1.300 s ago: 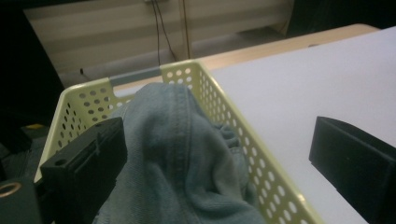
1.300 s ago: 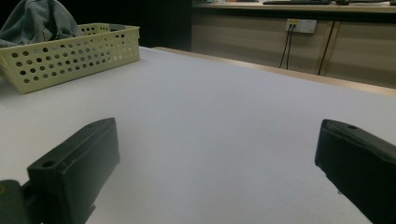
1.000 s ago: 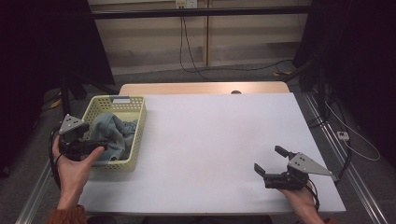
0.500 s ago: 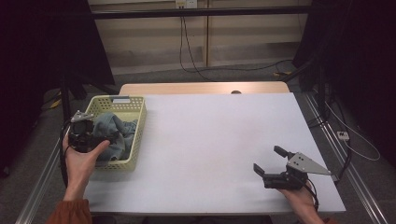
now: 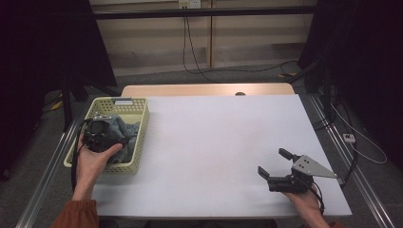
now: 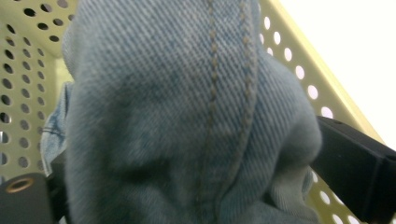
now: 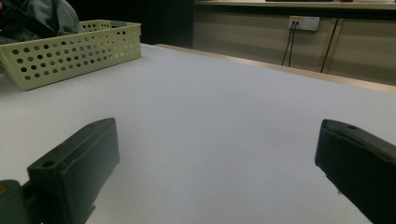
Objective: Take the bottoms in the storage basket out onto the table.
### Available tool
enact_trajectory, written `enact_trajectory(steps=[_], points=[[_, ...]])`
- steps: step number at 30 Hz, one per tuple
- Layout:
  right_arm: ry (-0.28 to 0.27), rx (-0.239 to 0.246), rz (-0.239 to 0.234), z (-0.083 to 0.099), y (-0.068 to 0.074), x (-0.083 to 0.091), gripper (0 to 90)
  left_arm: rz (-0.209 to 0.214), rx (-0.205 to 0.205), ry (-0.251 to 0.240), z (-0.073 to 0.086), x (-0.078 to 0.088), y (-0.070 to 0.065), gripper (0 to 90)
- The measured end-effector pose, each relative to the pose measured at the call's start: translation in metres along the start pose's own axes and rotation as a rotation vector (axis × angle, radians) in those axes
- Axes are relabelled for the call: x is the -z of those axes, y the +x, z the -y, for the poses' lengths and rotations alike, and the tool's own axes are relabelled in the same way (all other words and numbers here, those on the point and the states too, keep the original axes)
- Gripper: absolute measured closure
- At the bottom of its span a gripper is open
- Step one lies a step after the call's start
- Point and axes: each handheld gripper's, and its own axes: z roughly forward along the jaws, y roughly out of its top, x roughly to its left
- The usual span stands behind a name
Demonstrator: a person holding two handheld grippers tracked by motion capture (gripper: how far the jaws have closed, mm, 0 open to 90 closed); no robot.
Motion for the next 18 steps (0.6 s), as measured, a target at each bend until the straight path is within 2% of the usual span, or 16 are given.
enact_trajectory(steps=[1,4,7,9,11,13,15,18], points=[[-0.001,0.000,-0.001,0.000,0.000,0.000,0.0,0.009,0.014,0.003,-0.001,-0.002,0.000,9.0],[0.001,0.000,-0.002,0.000,0.000,-0.001,0.0,-0.005,-0.008,0.023,-0.004,-0.008,-0.002,8.6],[0.000,-0.005,-0.003,0.000,0.000,-0.001,0.0,-0.012,0.013,0.048,-0.007,-0.010,-0.002,8.4],[0.001,-0.009,-0.003,0.000,-0.001,-0.001,0.0,-0.030,-0.011,0.071,-0.009,-0.010,-0.005,11.0],[0.002,-0.009,-0.003,0.000,-0.001,-0.001,0.0,-0.028,-0.011,0.086,-0.010,-0.013,-0.006,11.2],[0.003,-0.009,-0.004,0.000,-0.001,-0.001,0.0,0.001,0.004,0.106,-0.009,-0.017,-0.007,9.8],[-0.001,-0.005,-0.007,0.000,0.000,-0.001,0.0,-0.021,-0.023,0.124,-0.008,-0.020,-0.011,10.2],[0.001,-0.004,-0.009,0.000,0.000,-0.002,0.0,-0.035,-0.029,0.155,-0.009,-0.022,-0.011,16.2]])
